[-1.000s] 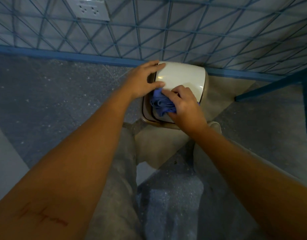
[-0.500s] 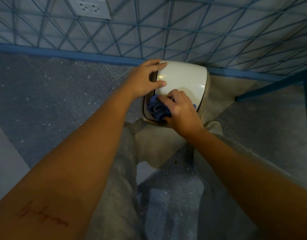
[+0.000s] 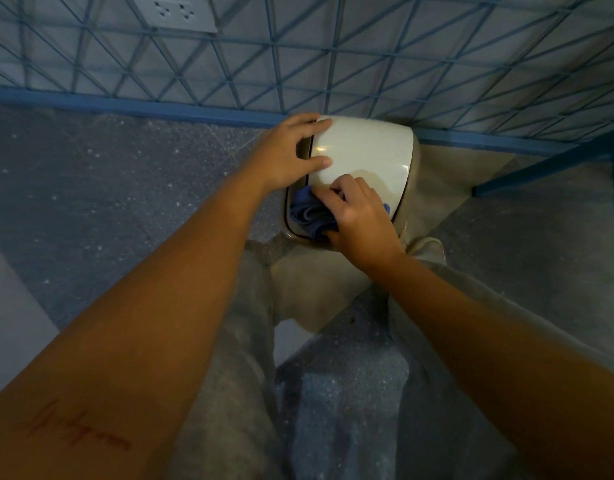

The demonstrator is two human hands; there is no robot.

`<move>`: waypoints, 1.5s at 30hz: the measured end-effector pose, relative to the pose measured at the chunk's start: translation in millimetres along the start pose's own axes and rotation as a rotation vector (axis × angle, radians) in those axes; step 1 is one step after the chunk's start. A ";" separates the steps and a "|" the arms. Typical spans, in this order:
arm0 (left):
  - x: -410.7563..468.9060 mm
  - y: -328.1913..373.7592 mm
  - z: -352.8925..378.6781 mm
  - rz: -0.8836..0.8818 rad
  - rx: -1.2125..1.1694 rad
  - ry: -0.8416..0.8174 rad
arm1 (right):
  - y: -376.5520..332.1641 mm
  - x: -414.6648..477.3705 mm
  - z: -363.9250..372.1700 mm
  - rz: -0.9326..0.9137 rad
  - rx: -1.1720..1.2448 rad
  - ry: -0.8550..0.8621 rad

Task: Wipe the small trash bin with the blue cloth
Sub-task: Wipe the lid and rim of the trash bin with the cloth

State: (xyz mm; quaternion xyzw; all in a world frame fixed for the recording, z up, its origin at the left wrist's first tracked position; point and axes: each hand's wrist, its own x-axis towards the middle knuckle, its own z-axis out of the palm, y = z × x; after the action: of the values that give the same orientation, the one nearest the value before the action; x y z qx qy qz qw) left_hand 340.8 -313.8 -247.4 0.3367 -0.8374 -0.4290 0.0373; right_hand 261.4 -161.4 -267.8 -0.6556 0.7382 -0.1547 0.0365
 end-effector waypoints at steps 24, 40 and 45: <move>-1.6 0.0 0.8 -0.001 0.042 -0.004 | -2.8 -11.7 8.8 0.021 -0.031 -0.246; -4.1 2.9 5.6 0.008 0.159 0.034 | 9.8 -25.8 0.8 0.109 0.062 -0.068; -4.3 1.2 6.1 0.009 0.161 0.052 | 18.0 -43.5 11.0 0.075 -0.016 -0.176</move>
State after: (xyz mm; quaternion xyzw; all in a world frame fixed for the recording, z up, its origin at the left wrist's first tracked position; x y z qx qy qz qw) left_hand 341.4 -306.6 -249.4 0.3460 -0.8694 -0.3511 0.0337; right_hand 253.0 -119.1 -289.7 -0.6388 0.7574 -0.0891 0.1016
